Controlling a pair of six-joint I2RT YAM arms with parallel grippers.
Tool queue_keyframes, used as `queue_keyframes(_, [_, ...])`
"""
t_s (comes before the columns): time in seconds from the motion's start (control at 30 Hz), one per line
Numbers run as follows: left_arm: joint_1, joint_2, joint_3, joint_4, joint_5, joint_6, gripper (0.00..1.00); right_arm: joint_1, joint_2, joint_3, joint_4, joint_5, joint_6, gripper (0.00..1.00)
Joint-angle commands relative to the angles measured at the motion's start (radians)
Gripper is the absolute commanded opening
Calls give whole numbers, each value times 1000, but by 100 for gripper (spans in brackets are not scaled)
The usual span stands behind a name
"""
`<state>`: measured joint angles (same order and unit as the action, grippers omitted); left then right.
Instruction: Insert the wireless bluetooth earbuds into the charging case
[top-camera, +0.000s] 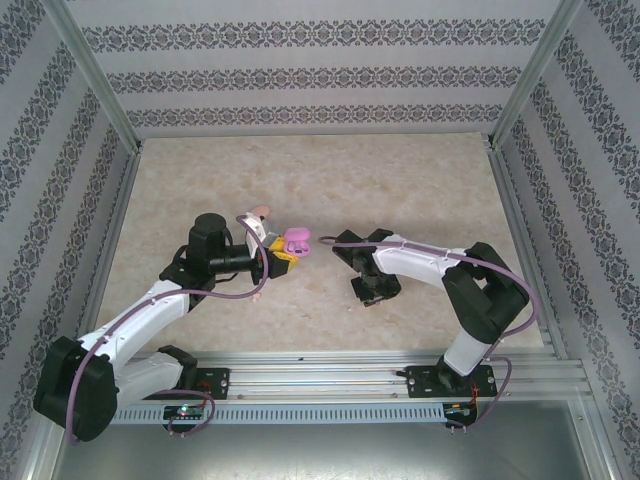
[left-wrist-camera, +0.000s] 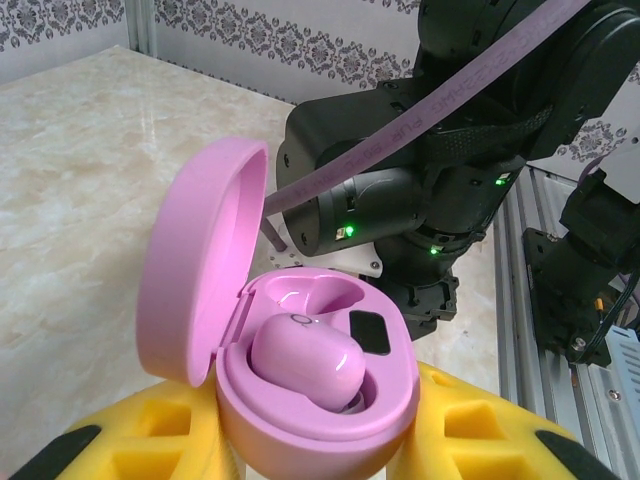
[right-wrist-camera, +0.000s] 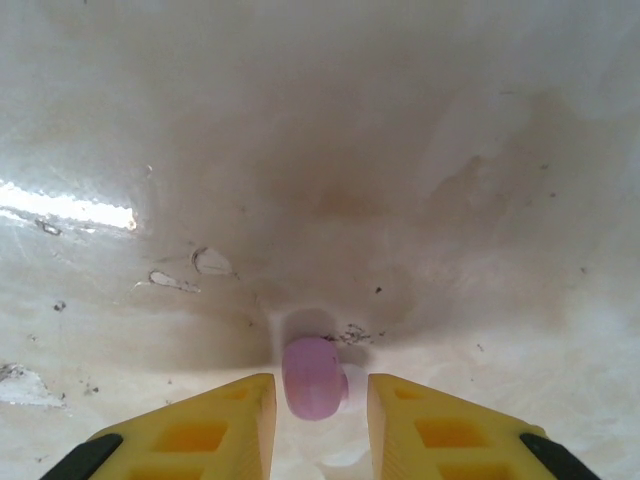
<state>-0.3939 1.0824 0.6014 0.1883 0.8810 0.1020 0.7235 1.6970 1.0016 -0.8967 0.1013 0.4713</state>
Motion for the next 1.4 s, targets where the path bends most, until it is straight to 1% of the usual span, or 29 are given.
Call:
queue_keyframes(0.0, [-14,-7,37,-18,3,28,24,-6,26,9,11,19,-9,30])
queue_keyframes(0.13, [-14,-9,38,-20,5,24,24,-9,45,8,23,12,-8,28])
queue_keyframes(0.33, [-14,-9,38,-19,5,22,24,-7,51,11,29,1,-2,20])
queue_keyframes(0.5, [-14,-9,42,-2,6,12,24,-9,10,1,30,-18,18,18])
queue_keyframes(0.63, [-14,4,39,83,19,-35,24,-17,-73,-10,15,-46,52,17])
queue_keyframes(0.7, [-14,17,45,119,31,-53,24,-24,-133,-22,24,-82,73,17])
queue_keyframes(0.8, [-14,37,57,167,53,-87,24,-51,-255,-77,108,-205,104,17])
queue_keyframes(0.9, [-14,43,65,234,81,-143,24,-80,-396,-149,207,-295,180,16])
queue_keyframes(1.0, [-14,35,75,212,91,-135,24,-96,-517,-198,265,-336,240,15])
queue_keyframes(1.07, [-14,26,71,193,87,-120,24,-108,-584,-205,267,-349,264,13])
queue_keyframes(1.2, [-14,15,57,186,92,-117,24,-129,-676,-172,234,-393,270,12])
queue_keyframes(1.37, [-15,5,63,167,119,-107,24,-120,-699,-37,159,-446,240,10])
